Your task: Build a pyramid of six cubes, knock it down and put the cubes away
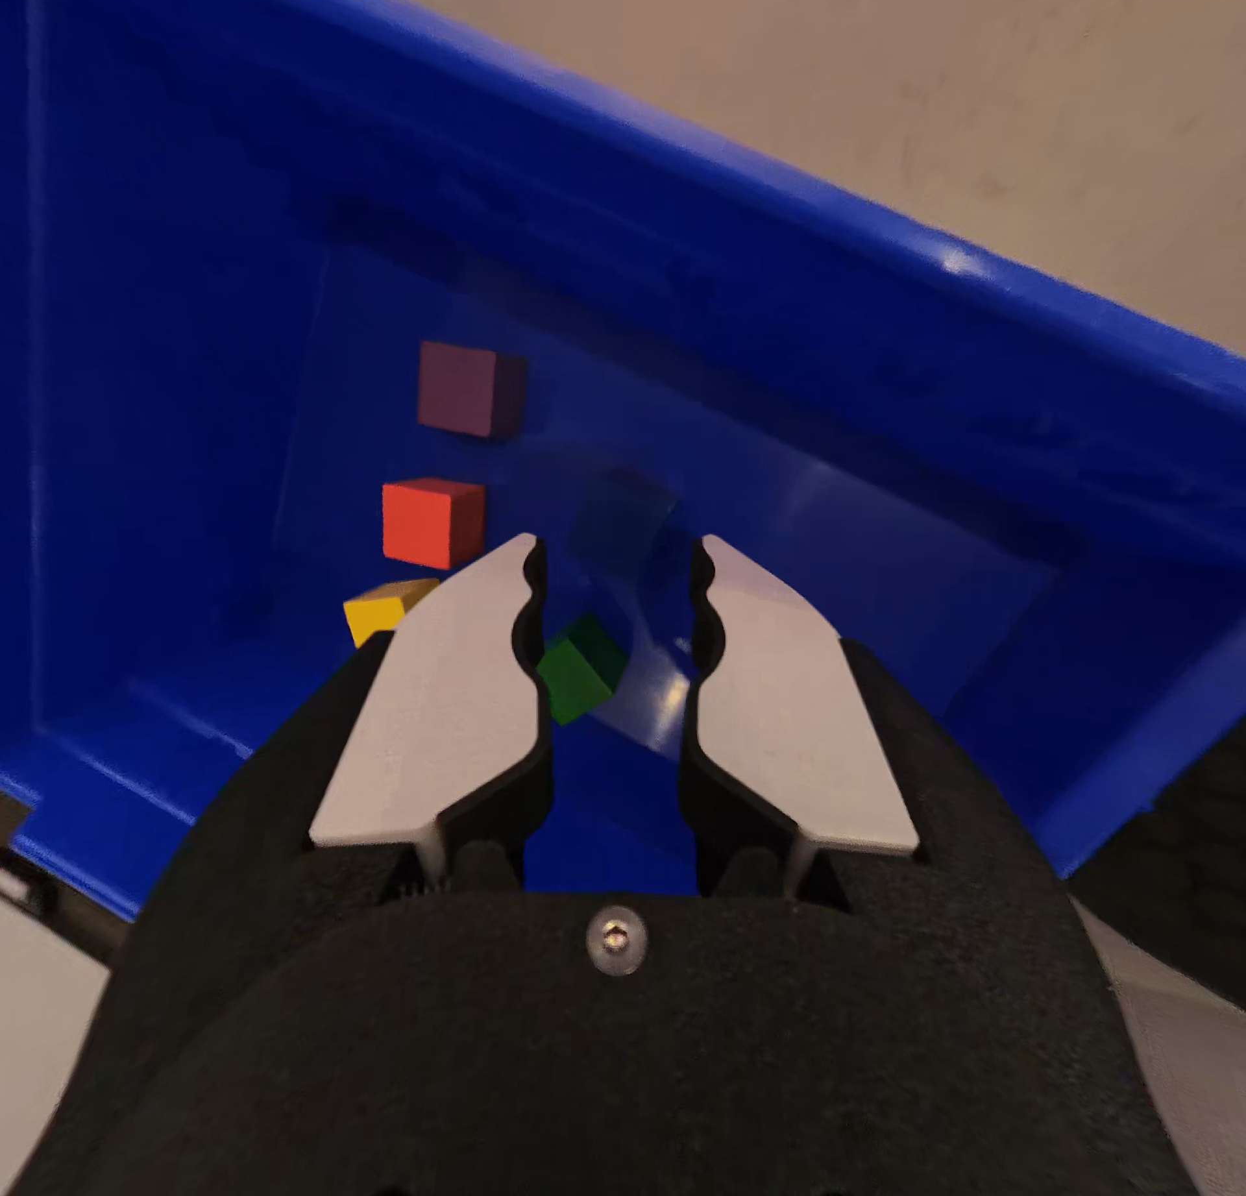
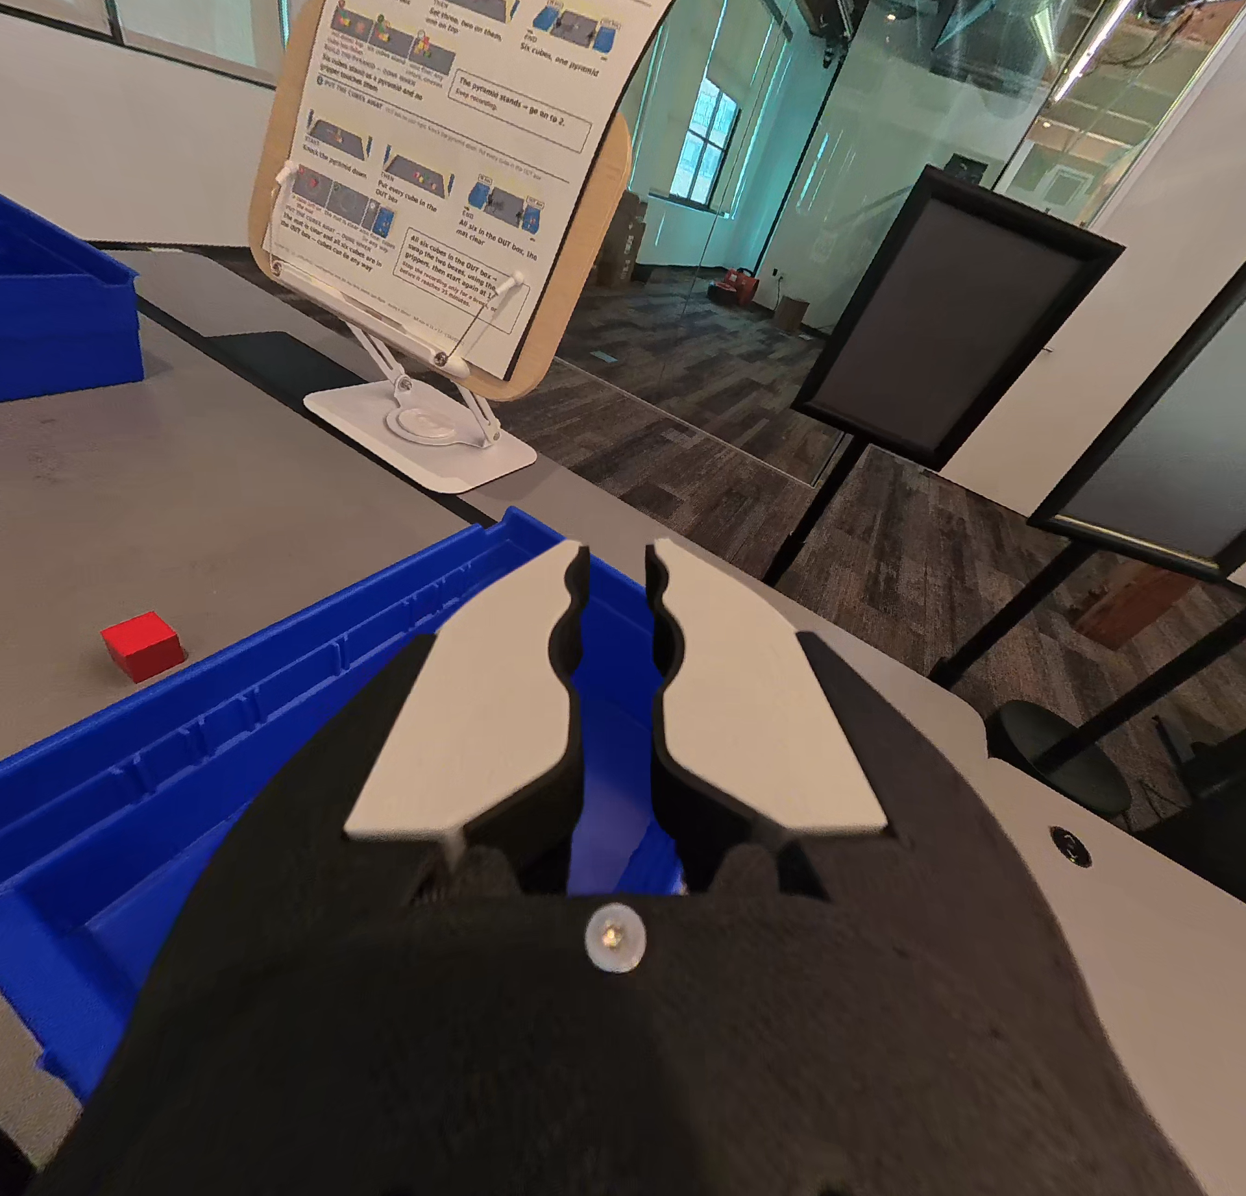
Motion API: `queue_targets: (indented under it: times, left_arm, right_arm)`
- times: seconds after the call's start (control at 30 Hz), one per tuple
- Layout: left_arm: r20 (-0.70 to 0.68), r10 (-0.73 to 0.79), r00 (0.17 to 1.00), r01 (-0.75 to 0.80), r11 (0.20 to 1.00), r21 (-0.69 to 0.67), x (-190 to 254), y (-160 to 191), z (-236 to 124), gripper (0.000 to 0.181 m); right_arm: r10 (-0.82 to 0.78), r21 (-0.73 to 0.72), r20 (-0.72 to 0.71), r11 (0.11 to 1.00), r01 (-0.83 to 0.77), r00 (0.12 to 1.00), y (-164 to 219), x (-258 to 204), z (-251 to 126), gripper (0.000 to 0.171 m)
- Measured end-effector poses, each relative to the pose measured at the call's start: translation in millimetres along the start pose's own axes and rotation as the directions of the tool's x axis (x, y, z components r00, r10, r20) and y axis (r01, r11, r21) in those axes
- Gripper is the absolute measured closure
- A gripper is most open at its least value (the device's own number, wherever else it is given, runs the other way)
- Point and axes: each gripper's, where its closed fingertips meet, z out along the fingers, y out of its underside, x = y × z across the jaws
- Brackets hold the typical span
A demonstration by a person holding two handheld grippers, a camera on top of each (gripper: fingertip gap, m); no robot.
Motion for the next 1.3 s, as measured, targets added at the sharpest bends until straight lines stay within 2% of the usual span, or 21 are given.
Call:
queue_targets:
  times: [0.17, 0.4, 0.53, 0.67, 0.77, 0.87, 0.97, 1.07, 1.17, 1.3]
  left_arm:
    - [-0.023, 0.084, 0.996, -0.085, 0.993, -0.077, 5, 4, 16, 0.143]
    - [-0.07, 0.033, 0.997, -0.04, 0.994, -0.104, -1, 10, 31, 0.14]
    - [-0.081, 0.021, 0.996, -0.031, 0.992, -0.124, -2, 15, 33, 0.15]
    - [-0.03, 0.018, 0.999, -0.022, 0.99, -0.14, -10, 20, 23, 0.152]
    - [0.054, -0.004, 0.999, 0.008, 0.997, -0.08, -25, 10, -6, 0.152]
    - [0.208, -0.02, 0.978, 0.015, 1.0, 0.026, -50, -14, -61, 0.152]
    - [0.335, -0.025, 0.942, -0.028, 0.988, 0.154, -56, -59, -123, 0.152]
    - [0.294, -0.01, 0.956, -0.082, 0.951, 0.299, -22, -123, -154, 0.152]
    - [0.159, 0.079, 0.984, -0.132, 0.925, 0.355, 39, -181, -138, 0.153]
    - [-0.053, 0.24, 0.969, -0.201, 0.9, 0.387, 130, -238, -77, 0.153]
  right_arm:
    - [-0.004, -0.03, 0.007, 1.0, 0.004, 1.0, 7, -2, 4, 0.154]
    - [-0.02, -0.07, 0.022, 0.997, 0.022, 1.0, 13, -8, 10, 0.154]
    - [-0.022, -0.073, 0.024, 0.997, 0.024, 0.999, 15, -8, 11, 0.154]
    - [-0.016, -0.066, 0.023, 0.998, 0.017, 1.0, 15, -6, 12, 0.154]
    - [-0.011, -0.067, 0.021, 0.998, 0.012, 1.0, 16, -5, 12, 0.154]
    - [-0.013, -0.07, 0.017, 0.997, 0.014, 1.0, 17, -3, 13, 0.154]
    - [-0.023, -0.071, 0.007, 0.997, 0.023, 1.0, 16, -1, 13, 0.154]
    - [-0.028, -0.071, 0.006, 0.997, 0.028, 1.0, 14, -1, 14, 0.154]
    - [-0.035, -0.078, 0.013, 0.996, 0.036, 0.999, 14, -4, 15, 0.154]
    - [-0.047, -0.087, 0.024, 0.995, 0.049, 0.999, 13, -9, 16, 0.154]
